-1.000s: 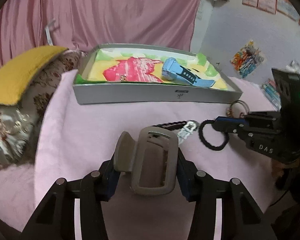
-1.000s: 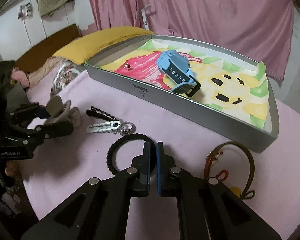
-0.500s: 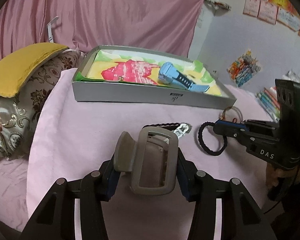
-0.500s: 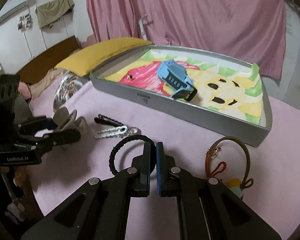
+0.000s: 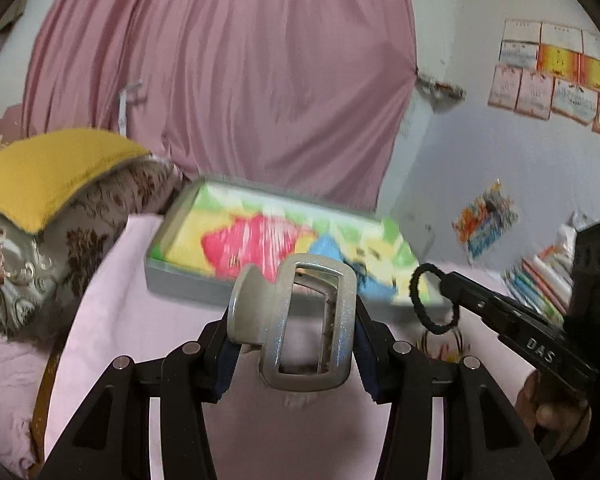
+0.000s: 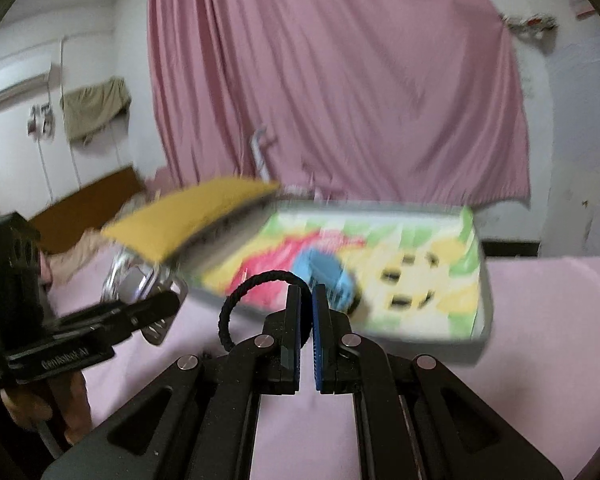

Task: Organize jewelry
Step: 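Carry the claw clip and hair tie into the tray and open both grippers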

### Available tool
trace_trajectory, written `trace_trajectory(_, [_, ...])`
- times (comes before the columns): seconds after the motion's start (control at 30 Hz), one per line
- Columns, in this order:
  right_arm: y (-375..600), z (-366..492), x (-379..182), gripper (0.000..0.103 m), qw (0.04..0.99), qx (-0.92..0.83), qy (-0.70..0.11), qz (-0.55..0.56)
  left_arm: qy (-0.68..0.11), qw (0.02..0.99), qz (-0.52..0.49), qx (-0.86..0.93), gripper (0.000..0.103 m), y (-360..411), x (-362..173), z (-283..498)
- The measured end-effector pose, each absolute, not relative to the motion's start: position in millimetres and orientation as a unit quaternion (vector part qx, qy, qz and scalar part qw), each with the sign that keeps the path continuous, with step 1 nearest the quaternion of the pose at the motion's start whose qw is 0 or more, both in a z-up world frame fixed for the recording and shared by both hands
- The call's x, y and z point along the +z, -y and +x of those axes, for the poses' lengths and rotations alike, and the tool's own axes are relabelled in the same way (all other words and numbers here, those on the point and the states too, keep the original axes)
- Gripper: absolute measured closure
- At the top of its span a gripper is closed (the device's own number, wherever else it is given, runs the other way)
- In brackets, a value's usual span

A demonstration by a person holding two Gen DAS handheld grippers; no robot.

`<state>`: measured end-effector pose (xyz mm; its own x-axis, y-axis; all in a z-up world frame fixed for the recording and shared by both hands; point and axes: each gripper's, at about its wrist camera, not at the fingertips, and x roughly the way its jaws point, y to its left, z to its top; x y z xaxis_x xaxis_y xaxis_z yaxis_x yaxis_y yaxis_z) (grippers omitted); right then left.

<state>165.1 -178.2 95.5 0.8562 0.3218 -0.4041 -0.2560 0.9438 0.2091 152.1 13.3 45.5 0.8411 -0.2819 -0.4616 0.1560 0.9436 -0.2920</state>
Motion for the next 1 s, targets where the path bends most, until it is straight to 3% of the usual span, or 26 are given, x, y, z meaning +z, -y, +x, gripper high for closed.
trace_trajectory(0.3, [187,185,103,0.098,0.978,0.079,-0.168,0.094,-0.212,0.965,-0.126,-0.088,0.056,-3,60,195])
trace_trajectory(0.7, [195,218,88,0.098,0.973,0.038,-0.204,0.106,-0.247,0.96,-0.116,-0.063,0.056,13,47,239])
trace_trajectory(1.0, [200,243,68,0.098,0.953,0.035,-0.276,0.119,-0.303,0.945,-0.107,-0.057,0.056,15,31,254])
